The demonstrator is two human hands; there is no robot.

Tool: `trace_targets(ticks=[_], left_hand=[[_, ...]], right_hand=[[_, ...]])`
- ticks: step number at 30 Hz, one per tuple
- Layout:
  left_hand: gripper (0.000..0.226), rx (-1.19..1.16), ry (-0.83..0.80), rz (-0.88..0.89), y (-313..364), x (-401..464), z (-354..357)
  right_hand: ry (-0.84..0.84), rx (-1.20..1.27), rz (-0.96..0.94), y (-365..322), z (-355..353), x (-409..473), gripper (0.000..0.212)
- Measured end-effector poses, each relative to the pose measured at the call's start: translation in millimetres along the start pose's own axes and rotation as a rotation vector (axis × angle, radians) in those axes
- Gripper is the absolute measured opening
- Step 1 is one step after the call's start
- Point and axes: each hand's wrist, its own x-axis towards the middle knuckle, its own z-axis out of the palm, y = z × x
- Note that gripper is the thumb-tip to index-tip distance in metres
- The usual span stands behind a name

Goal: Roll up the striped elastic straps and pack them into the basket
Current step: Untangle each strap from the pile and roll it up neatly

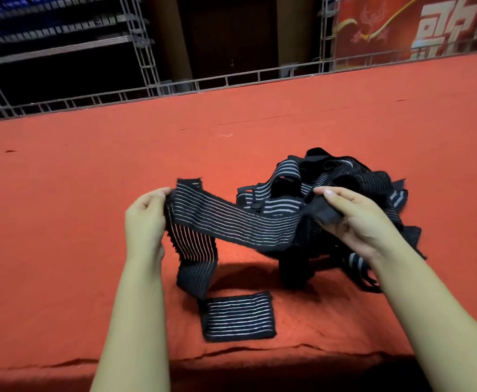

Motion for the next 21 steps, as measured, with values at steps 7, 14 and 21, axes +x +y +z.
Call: trace_targets(ticks=[7, 14, 21], left_hand=[[0.023, 0.174, -0.041, 0.115, -10, -19, 12], [0.025, 0.009, -0.332, 0.09, 14, -59, 25], [0.022, -0.037, -0.641, 0.098, 24, -82, 29]], right_hand=[[-0.114, -0.018, -0.012, -4, 13, -6, 0.051], [-0.02, -0.42, -0.399, 10, 29, -15, 0.009], [-0.311, -0.531, -0.45, 17, 44, -23, 0.006]])
